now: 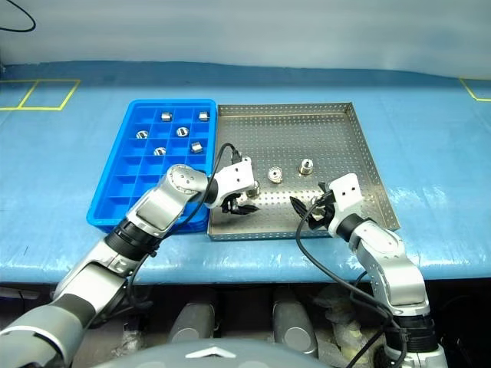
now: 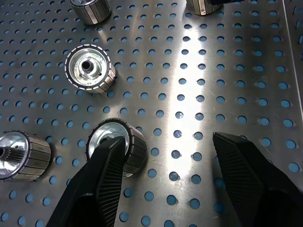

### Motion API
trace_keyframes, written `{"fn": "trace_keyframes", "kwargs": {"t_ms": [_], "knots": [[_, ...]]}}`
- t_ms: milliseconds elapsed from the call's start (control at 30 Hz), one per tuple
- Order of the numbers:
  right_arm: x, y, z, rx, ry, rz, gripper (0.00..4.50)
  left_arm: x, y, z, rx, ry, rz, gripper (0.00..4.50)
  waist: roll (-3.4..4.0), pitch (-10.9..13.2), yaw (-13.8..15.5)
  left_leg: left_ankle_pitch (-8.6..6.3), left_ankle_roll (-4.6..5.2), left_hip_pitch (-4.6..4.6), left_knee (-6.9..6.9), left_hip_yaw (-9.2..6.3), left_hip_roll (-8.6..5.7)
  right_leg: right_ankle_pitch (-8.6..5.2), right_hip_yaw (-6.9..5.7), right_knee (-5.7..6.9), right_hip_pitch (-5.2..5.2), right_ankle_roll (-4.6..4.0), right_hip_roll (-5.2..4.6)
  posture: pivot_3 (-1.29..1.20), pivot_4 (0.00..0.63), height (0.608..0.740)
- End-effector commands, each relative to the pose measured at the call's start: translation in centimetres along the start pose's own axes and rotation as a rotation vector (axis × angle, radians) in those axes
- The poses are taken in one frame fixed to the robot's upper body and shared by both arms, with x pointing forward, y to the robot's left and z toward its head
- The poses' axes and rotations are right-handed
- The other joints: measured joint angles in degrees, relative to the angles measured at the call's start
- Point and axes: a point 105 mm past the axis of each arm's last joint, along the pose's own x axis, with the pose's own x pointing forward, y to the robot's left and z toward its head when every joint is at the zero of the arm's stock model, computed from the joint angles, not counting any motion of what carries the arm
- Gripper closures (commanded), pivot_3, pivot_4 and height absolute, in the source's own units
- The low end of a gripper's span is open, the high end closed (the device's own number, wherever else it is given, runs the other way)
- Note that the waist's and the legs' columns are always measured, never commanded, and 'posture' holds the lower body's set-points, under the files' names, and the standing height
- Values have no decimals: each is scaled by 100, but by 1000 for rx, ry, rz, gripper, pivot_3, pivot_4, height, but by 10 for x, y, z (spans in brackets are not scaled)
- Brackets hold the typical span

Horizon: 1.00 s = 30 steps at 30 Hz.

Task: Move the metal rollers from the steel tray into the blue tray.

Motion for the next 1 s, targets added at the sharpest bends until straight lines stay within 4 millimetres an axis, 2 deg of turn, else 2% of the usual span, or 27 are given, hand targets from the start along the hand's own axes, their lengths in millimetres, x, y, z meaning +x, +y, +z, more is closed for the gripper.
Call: {"fn": "trace_keyframes", "kwargs": {"t_ms": [33, 267, 367, 733, 833, 1000], "knots": [[-2, 1, 12, -22, -54, -5, 0, -15, 3, 21, 53, -54, 23, 1230, -4, 6, -2, 0, 0, 0, 0, 0, 0, 0, 1, 1, 0, 0, 0, 59, 150, 740], [0, 2, 12, -16, -57, -3, 0, -35, 22, 21, 24, -42, 163, 1230, -4, 7, -4, 0, 0, 2, 5, 1, 0, 1, 5, 4, 0, 2, 2, 70, 150, 740], [1, 3, 12, -16, -59, 2, 0, -37, 34, 15, -5, -22, 233, 1230, -4, 8, 4, 0, 0, 2, 7, 1, 0, 2, 5, 5, 1, 3, 1, 73, 150, 740], [-1, 3, 12, -15, -58, 2, 0, -15, 31, 18, -99, -73, 220, 1230, -6, 9, 2, 0, 0, 2, 10, 6, -5, 8, 16, 5, 2, 13, 1, 66, 150, 740], [-1, 4, 12, -14, -58, -1, 0, -8, 34, 11, -132, -55, 222, 1230, -6, 9, -5, 0, 0, 4, 12, 8, -5, 9, 20, 7, 2, 15, 2, 49, 150, 740], [-3, 5, 10, -6, -61, -10, 0, 10, 31, -21, -212, 16, 210, 1230, -7, 7, -10, 0, 0, 4, 16, 14, -7, 11, 28, 6, 3, 19, 1, 22, 150, 740]]}}
